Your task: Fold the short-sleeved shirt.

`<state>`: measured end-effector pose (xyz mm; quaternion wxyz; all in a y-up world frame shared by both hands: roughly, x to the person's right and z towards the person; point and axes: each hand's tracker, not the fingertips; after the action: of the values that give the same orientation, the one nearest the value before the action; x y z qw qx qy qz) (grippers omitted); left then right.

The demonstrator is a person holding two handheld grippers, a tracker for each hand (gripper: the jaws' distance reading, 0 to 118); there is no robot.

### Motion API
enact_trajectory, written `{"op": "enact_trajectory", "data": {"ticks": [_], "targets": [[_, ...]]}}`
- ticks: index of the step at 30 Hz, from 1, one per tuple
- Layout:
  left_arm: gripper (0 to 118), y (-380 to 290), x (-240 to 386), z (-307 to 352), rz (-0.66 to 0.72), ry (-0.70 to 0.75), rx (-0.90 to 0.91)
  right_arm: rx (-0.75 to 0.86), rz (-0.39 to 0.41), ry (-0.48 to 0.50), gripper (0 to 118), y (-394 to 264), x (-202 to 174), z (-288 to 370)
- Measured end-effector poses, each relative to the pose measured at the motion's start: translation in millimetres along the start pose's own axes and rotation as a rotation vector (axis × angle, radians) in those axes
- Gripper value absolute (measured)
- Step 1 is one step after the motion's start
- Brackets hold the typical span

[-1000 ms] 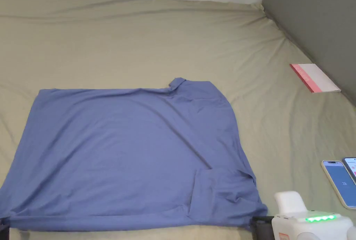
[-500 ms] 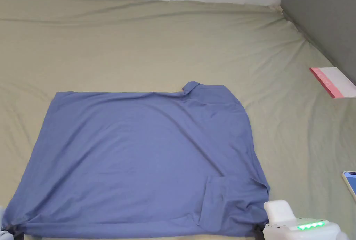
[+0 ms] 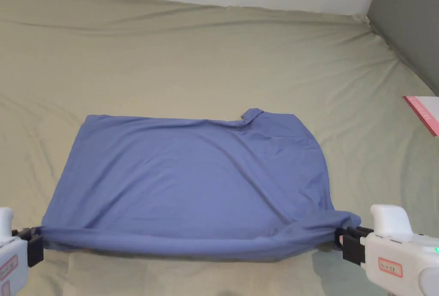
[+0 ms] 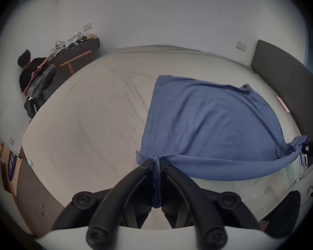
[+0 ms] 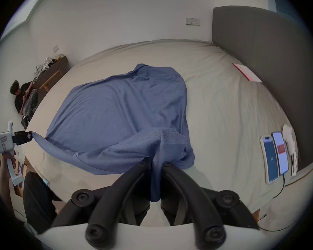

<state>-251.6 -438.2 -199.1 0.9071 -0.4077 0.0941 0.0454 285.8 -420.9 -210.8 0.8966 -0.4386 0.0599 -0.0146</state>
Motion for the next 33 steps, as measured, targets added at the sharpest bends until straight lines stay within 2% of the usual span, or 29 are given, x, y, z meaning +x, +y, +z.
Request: {"op": "enact_trajectory", "data": {"ticks": [8,16,17,22,24,26,28,29,30,32,33], "targets": [[6,50.0,7.1,-57.3,0.021,-0.002,-0.003,-0.034,-0.016,-0.044,10,59.0,-2.2,-57.0],[6,71.7,25.4,-124.6,-0.018,0.018,-0.077,-0.116,-0.055,-0.106,11,87.6,3.4,-130.0],[6,73.3,27.1,-132.4,-0.021,0.018,-0.088,-0.130,-0.056,-0.113,11,87.5,18.1,-146.7],[6,78.2,35.0,-164.0,-0.068,0.031,-0.141,-0.168,-0.011,-0.154,11,83.5,14.5,-173.1],[6,77.9,36.5,-168.8,-0.074,0.028,-0.149,-0.175,-0.029,-0.155,14,81.2,16.0,-179.0],[8,79.4,37.3,-171.5,-0.083,0.023,-0.150,-0.167,-0.042,-0.174,26,82.5,16.9,-179.8],[33,85.5,38.5,-169.7,-0.089,0.028,-0.130,-0.133,-0.038,-0.218,66,89.5,20.7,-180.7],[45,93.0,37.6,-167.5,-0.092,0.034,-0.127,-0.110,-0.028,-0.231,82,93.4,23.0,-180.2],[70,100.7,36.7,-162.7,-0.086,0.023,-0.111,-0.074,-0.003,-0.263,94,99.3,24.3,-174.2],[109,116.5,36.6,-142.5,-0.094,0.040,0.000,0.020,0.055,-0.327,95,112.2,19.6,-152.5],[118,124.6,36.9,-129.0,-0.100,0.041,0.050,0.071,0.072,-0.318,95,121.4,16.5,-140.9]]}}
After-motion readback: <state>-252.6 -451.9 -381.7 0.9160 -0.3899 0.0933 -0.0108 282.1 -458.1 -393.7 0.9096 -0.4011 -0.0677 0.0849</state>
